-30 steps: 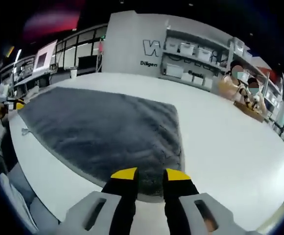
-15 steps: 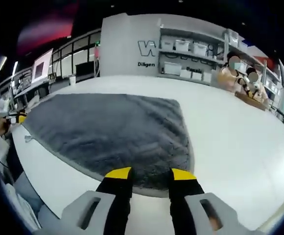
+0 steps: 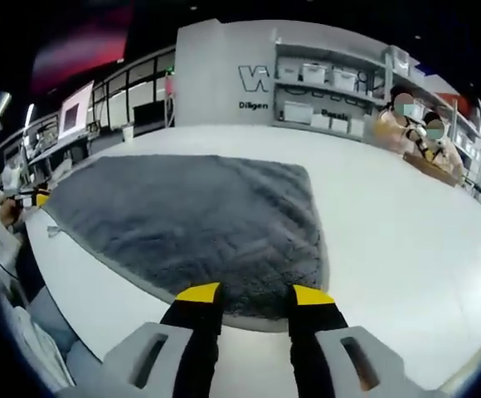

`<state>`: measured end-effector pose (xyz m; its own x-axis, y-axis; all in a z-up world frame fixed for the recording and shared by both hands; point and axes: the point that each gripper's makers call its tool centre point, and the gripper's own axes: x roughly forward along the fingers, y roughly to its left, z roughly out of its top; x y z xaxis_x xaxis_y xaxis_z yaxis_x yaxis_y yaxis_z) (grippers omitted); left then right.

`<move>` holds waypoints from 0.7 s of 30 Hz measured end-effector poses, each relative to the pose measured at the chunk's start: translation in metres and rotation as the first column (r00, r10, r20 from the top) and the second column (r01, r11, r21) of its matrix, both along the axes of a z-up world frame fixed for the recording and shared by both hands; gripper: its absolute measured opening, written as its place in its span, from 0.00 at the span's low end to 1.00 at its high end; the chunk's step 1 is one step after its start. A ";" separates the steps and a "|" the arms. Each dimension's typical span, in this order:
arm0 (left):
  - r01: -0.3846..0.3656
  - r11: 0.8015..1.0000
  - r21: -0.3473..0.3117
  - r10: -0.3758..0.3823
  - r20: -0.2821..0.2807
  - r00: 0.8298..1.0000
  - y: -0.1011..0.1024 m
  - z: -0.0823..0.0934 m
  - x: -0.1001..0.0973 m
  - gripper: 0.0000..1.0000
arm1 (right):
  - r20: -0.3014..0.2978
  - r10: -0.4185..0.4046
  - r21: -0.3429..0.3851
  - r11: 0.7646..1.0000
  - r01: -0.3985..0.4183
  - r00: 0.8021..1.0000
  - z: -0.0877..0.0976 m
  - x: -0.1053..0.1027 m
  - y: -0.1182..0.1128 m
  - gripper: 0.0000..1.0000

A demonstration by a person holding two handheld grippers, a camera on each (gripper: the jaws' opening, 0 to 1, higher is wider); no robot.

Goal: Open the folded towel by lifting each exposed corner and separating the folded layers until the towel lies flat within the target outline without major curled edges

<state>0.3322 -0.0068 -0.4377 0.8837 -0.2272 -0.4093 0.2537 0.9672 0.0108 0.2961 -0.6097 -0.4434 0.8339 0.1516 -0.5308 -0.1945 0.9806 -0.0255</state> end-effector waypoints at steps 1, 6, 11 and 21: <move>0.005 1.000 0.002 -0.005 -0.002 1.000 0.000 0.000 0.000 0.37 | 0.000 0.001 0.001 1.000 -0.001 1.000 0.000 0.000 0.000 0.27; 0.020 1.000 0.004 -0.020 -0.016 1.000 0.002 0.000 0.000 0.36 | -0.005 0.011 -0.001 1.000 -0.011 1.000 0.000 -0.002 -0.001 0.27; 0.019 1.000 0.009 -0.019 -0.025 1.000 0.002 0.000 -0.001 0.36 | -0.006 0.017 -0.001 1.000 -0.017 1.000 0.000 -0.003 -0.001 0.27; 0.024 1.000 0.014 -0.023 -0.042 0.999 0.005 -0.001 -0.002 0.36 | -0.008 0.012 -0.006 1.000 -0.012 1.000 0.000 -0.004 -0.003 0.29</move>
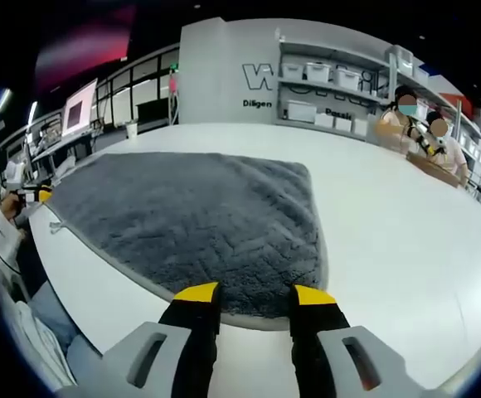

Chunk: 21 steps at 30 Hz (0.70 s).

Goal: Open the folded towel by lifting each exposed corner and separating the folded layers until the towel lies flat within the target outline without major curled edges

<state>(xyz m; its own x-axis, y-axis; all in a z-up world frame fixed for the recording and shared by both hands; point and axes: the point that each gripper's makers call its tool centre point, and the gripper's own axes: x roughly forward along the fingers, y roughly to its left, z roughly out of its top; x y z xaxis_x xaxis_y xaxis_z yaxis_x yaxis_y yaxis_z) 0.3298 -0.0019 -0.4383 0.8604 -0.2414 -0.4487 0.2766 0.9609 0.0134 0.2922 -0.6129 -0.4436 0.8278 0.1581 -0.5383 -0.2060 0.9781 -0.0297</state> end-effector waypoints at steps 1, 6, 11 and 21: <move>0.000 1.000 0.000 0.000 0.000 1.000 0.000 0.000 0.000 0.35 | 0.000 -0.002 0.000 1.000 0.002 1.000 0.000 0.000 0.000 0.29; -0.004 1.000 0.005 0.004 -0.011 1.000 0.000 0.000 0.001 0.36 | -0.016 -0.015 0.005 1.000 0.015 1.000 0.000 0.001 -0.002 0.30; -0.004 1.000 -0.024 0.003 -0.013 1.000 -0.005 0.004 0.001 0.47 | -0.022 -0.043 -0.047 0.998 0.042 0.999 0.006 0.002 0.001 0.48; -0.041 0.986 -0.159 0.048 0.038 0.998 -0.052 0.019 0.001 0.87 | 0.051 -0.100 0.034 0.995 0.099 0.994 0.020 0.008 0.071 0.88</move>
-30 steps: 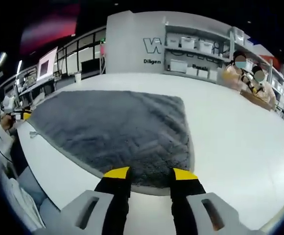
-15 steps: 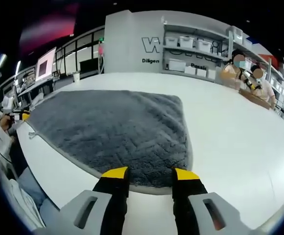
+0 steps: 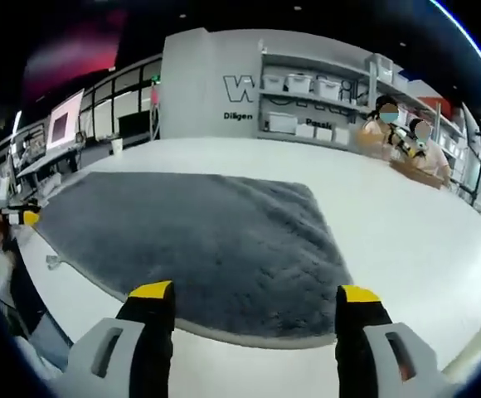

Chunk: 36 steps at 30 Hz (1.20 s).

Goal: Open the folded towel by lifting each exposed corner and separating the folded layers until the towel lies flat within the target outline without major curled edges

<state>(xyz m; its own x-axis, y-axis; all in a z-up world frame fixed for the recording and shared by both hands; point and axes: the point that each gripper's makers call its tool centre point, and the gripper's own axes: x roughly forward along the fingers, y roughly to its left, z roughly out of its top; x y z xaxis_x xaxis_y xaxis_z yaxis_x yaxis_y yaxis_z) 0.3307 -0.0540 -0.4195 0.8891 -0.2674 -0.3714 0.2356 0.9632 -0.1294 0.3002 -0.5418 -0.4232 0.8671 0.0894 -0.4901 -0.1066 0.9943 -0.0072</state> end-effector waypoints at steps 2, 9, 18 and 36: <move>-0.006 1.000 -0.026 0.007 0.025 1.000 -0.013 0.006 0.001 0.88 | 0.003 0.032 0.032 0.999 -0.032 0.999 -0.003 0.002 0.029 0.93; 0.006 1.000 -0.030 -0.005 0.035 0.999 -0.049 -0.002 0.011 0.98 | 0.023 0.097 0.108 0.989 -0.099 0.995 -0.016 0.019 0.102 0.99; 0.005 0.995 0.101 -0.004 -0.009 1.000 -0.049 -0.020 0.014 0.98 | 0.022 0.041 0.032 0.999 -0.042 0.999 -0.020 0.023 0.090 0.91; -0.011 0.991 0.134 0.011 0.003 1.000 -0.042 -0.022 0.013 0.95 | 0.064 0.053 0.013 0.998 -0.054 0.997 -0.024 0.019 0.085 0.96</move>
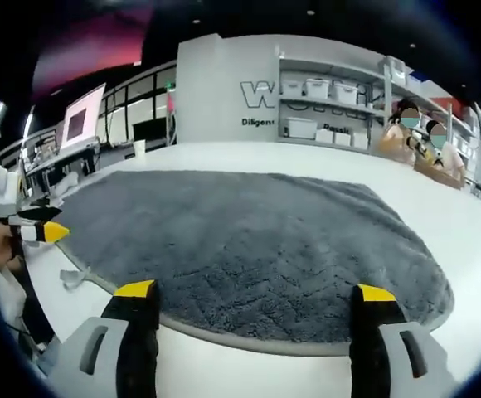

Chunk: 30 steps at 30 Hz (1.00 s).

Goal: Open the folded towel by lifting each exposed corner and separating the folded layers until the towel lies flat within the target outline without major curled edges

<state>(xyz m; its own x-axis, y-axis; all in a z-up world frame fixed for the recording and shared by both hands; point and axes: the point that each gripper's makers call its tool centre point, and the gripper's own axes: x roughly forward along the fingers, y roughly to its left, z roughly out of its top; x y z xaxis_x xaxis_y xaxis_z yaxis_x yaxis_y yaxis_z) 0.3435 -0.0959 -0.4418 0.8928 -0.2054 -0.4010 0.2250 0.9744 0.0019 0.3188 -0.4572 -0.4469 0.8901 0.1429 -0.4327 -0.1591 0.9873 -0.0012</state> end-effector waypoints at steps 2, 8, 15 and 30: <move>0.003 1.000 0.001 -0.003 -0.002 1.000 0.000 0.000 -0.001 0.95 | 0.005 0.005 0.001 1.000 -0.005 1.000 0.000 -0.001 0.000 0.96; 0.006 1.000 -0.001 -0.006 0.004 1.000 0.001 0.000 -0.001 0.95 | 0.015 0.003 0.002 1.000 -0.003 1.000 0.000 -0.002 0.000 0.96; 0.006 1.000 0.001 -0.006 0.002 1.000 0.002 -0.001 -0.002 0.95 | 0.018 0.001 0.001 1.000 -0.001 1.000 0.000 -0.004 -0.001 0.96; 0.038 0.999 0.008 -0.038 -0.008 0.999 -0.001 -0.001 -0.005 0.96 | 0.006 0.007 -0.001 1.000 -0.007 1.000 0.000 -0.005 0.001 0.97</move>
<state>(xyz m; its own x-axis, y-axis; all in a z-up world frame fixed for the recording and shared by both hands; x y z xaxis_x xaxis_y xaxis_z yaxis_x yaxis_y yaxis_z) 0.3389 -0.0966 -0.4429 0.8810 -0.2357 -0.4102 0.2619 0.9651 0.0080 0.3138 -0.4559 -0.4464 0.8918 0.1484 -0.4273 -0.1656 0.9862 -0.0032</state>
